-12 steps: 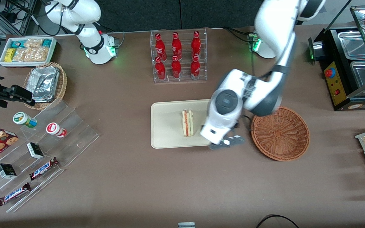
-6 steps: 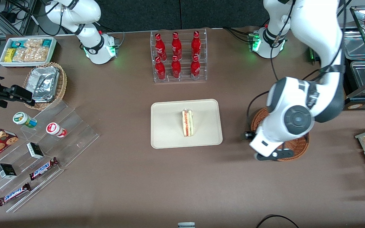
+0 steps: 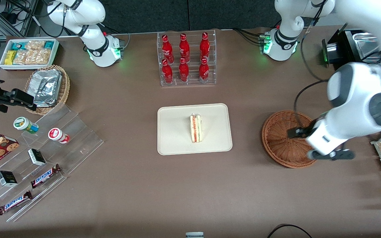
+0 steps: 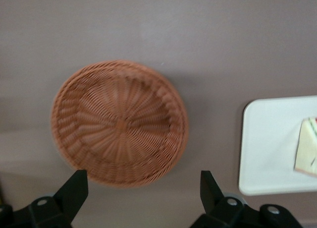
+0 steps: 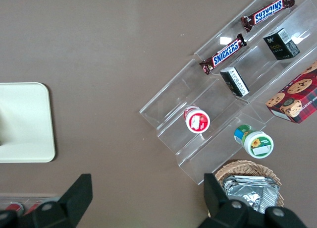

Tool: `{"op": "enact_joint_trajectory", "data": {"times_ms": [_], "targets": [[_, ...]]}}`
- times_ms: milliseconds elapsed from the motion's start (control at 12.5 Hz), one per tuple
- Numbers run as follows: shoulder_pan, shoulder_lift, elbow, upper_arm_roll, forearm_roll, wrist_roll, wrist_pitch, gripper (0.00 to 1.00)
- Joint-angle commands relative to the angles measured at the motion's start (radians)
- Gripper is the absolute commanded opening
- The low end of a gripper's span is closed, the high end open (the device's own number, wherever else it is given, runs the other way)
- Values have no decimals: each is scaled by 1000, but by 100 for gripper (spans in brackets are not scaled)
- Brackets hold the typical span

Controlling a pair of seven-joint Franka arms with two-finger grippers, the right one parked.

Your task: Place sandwich from basket to tray

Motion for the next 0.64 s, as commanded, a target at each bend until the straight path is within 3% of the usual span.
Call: {"op": "enact_joint_trajectory", "data": {"times_ms": [0,320,560], "targets": [[75,-138,-77,-49,-11,29,-91,100],[127,-267,-76,-60,5,41,-240,100],[136,-302,-76,-54,64,131,-279,100]]}}
